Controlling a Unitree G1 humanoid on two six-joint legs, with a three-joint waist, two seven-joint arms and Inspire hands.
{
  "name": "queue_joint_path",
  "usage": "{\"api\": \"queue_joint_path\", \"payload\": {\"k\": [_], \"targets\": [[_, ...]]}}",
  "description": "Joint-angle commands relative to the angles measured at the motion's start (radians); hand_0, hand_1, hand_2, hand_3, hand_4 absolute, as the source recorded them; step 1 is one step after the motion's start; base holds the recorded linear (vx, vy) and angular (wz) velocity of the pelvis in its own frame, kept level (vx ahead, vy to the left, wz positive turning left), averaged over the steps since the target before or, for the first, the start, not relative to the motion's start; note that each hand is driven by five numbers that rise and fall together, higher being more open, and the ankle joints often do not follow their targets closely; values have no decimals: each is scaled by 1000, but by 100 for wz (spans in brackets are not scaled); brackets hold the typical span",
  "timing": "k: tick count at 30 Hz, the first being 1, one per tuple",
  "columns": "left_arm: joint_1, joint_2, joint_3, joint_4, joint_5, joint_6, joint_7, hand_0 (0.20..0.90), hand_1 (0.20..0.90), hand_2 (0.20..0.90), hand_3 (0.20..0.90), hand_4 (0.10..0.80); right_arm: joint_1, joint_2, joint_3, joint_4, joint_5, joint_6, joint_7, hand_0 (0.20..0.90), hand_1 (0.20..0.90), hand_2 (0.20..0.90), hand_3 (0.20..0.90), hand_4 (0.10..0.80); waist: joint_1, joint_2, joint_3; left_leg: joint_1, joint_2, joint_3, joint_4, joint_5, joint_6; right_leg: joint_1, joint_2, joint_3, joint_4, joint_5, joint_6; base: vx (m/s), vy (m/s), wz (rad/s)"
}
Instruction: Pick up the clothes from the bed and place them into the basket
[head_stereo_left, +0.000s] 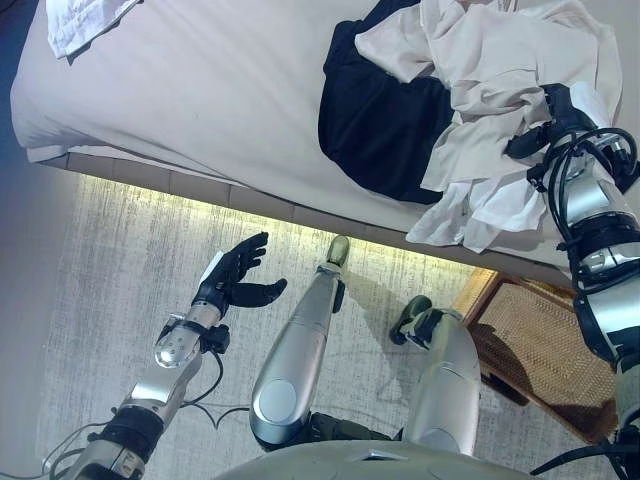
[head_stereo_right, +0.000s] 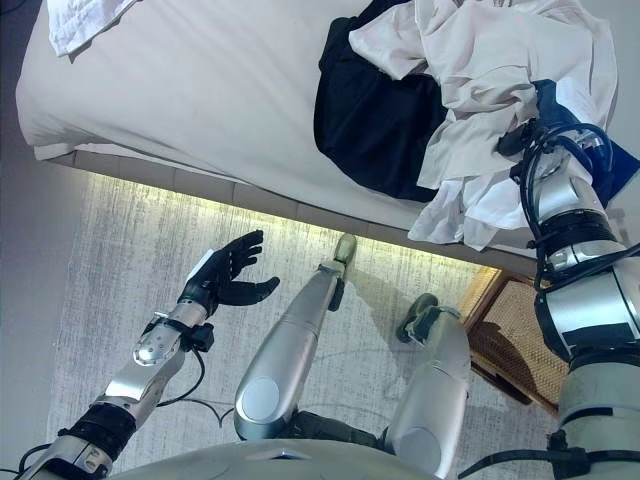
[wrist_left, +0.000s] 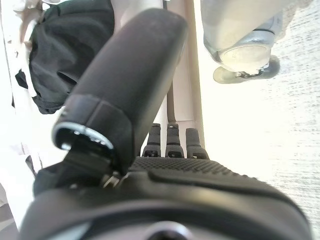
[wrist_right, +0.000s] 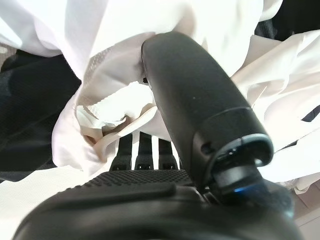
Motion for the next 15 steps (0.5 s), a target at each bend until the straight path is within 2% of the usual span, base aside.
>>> {"api": "queue_joint_path", "payload": {"k": [1, 6, 13, 14, 15], "targets": [[41, 48, 39, -84, -31, -85, 7, 900, 900, 900, 900, 800, -126, -95, 42, -19, 24, -45, -27, 300, 300, 300, 200, 100, 15, 30, -38, 36, -25, 53, 162, -230, 57, 17, 83, -32, -13, 43, -43, 0, 0, 0], [44, 45, 47, -63, -27, -93, -15, 900, 900, 900, 900, 800, -110, -101, 32, -19, 15, -67, -16, 300, 300, 300, 200, 100, 14, 20, -38, 113, -14, 47, 104, -216, 46, 107, 95, -40, -89, 60, -40, 0, 0, 0], [39, 41, 55, -42, -26, -103, -34, 900, 900, 900, 900, 800, -92, -127, 14, -30, 17, -74, 2, 300, 300, 300, 200, 100, 6, -8, -45, 269, 12, 46, -34, -178, 27, 274, 106, -50, -253, 101, -23, 8, 11, -8], [40, 41, 55, -42, -26, -98, -37, 900, 900, 900, 900, 800, -89, -131, 13, -33, 21, -72, 3, 300, 300, 300, 200, 100, 4, -12, -55, 291, 18, 44, -61, -170, 24, 296, 111, -50, -284, 110, -20, -26, 63, -8], [40, 42, 52, -33, -28, -101, -37, 900, 900, 900, 900, 800, -81, -139, 5, -38, 19, -73, 10, 300, 300, 300, 200, 100, -1, -19, -77, 319, 27, 48, -111, -132, 23, 329, 116, -59, -348, 149, -23, -13, 63, -7]]}}
